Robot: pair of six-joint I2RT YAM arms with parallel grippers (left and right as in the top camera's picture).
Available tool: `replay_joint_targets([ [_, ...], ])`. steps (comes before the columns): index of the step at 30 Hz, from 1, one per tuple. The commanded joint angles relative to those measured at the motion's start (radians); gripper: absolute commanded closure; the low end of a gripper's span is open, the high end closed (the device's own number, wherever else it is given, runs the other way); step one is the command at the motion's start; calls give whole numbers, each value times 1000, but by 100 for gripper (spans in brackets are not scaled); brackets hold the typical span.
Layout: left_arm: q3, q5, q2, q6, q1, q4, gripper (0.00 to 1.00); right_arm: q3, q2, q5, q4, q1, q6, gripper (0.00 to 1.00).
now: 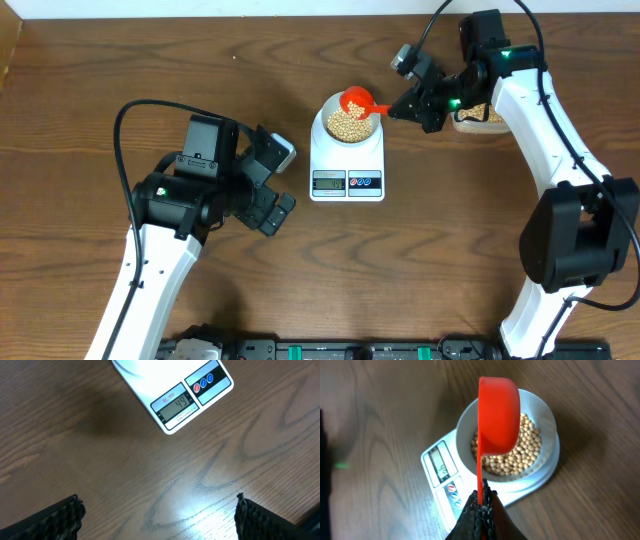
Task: Scoop item into bowl and weigh 50g on scale
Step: 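Hold the red scoop over the white bowl and tilt it slightly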
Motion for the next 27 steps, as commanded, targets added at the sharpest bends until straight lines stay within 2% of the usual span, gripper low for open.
replay_joint_targets([
  [1, 2, -4, 5, 17, 0, -2, 2, 20, -40, 30, 1, 24, -25, 99],
  [27, 2, -4, 5, 17, 0, -2, 2, 20, -40, 29, -3, 26, -5, 99],
])
